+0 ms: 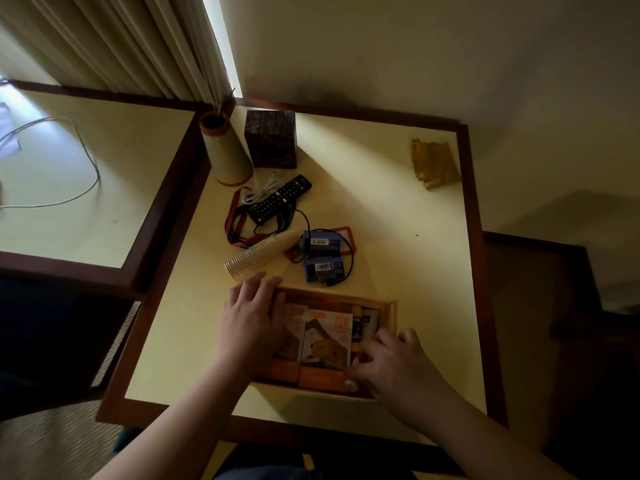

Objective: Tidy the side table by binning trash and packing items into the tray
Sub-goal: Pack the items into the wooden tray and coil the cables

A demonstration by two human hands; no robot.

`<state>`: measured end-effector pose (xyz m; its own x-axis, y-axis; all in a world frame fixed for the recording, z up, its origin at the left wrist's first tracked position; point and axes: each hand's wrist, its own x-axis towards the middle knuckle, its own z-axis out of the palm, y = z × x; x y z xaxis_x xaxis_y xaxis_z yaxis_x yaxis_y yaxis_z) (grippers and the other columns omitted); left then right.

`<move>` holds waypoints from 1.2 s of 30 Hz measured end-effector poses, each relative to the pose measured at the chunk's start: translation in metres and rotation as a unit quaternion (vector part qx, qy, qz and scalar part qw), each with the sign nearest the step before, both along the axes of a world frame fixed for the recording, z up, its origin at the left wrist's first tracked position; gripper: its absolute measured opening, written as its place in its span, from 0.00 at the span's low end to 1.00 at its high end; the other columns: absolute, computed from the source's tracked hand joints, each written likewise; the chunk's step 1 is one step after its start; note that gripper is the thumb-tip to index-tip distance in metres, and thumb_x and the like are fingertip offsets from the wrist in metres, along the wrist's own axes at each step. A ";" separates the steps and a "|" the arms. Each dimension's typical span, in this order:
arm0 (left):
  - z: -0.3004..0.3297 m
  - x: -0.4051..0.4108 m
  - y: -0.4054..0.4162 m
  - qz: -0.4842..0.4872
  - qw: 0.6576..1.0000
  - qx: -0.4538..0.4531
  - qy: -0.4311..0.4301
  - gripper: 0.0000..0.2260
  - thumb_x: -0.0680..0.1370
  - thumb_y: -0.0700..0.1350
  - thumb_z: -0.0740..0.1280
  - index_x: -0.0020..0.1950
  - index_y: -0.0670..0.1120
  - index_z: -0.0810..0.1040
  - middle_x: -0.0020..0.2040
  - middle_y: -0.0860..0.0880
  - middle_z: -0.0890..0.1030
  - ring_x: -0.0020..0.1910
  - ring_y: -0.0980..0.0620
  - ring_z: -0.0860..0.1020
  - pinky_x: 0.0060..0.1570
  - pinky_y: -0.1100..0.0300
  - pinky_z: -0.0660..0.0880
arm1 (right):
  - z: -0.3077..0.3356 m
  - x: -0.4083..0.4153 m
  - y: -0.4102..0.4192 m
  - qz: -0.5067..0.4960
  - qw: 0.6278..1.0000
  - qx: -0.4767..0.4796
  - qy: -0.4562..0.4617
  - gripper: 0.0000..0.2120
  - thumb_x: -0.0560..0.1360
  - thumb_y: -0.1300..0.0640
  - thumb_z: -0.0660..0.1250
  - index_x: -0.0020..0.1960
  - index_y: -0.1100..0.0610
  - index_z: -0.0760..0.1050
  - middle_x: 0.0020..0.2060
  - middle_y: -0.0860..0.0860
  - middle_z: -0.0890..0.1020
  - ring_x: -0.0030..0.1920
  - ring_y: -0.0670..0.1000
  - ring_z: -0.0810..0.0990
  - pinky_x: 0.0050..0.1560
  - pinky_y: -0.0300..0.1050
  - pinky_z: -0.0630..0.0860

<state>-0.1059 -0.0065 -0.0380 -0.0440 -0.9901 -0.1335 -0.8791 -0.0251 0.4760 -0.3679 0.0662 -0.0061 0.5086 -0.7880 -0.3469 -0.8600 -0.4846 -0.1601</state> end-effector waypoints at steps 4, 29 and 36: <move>0.000 0.000 0.000 0.002 1.000 0.001 -0.002 0.19 0.84 0.59 0.56 0.72 0.56 0.72 0.74 0.50 0.70 0.72 0.45 0.65 0.67 0.43 0.72 | 0.006 0.001 -0.004 0.012 1.000 0.011 0.010 0.16 0.81 0.45 0.65 0.68 0.38 0.75 0.66 0.48 0.78 0.67 0.58 0.69 0.58 0.61 0.65; -0.003 0.001 -0.003 0.000 1.000 0.003 -0.003 0.22 0.83 0.61 0.51 0.73 0.56 0.71 0.75 0.49 0.70 0.73 0.46 0.64 0.68 0.43 0.71 | -0.025 0.056 -0.229 -0.210 0.973 0.080 -0.043 0.26 0.76 0.46 0.73 0.71 0.49 0.73 0.59 0.52 0.72 0.61 0.58 0.74 0.59 0.57 0.77; -0.002 0.002 -0.003 0.000 1.000 0.007 0.001 0.22 0.84 0.61 0.51 0.73 0.56 0.71 0.75 0.49 0.70 0.73 0.46 0.64 0.68 0.43 0.71 | -0.044 0.056 -0.224 -0.222 0.975 0.020 -0.020 0.22 0.74 0.54 0.76 0.66 0.50 0.74 0.62 0.51 0.74 0.63 0.56 0.72 0.58 0.55 0.75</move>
<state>-0.1038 -0.0100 -0.0399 -0.0438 -0.9882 -0.1468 -0.8785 -0.0319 0.4767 -0.3114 -0.1574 -0.0501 0.1341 -0.9200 -0.3683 -0.9764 -0.0591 -0.2079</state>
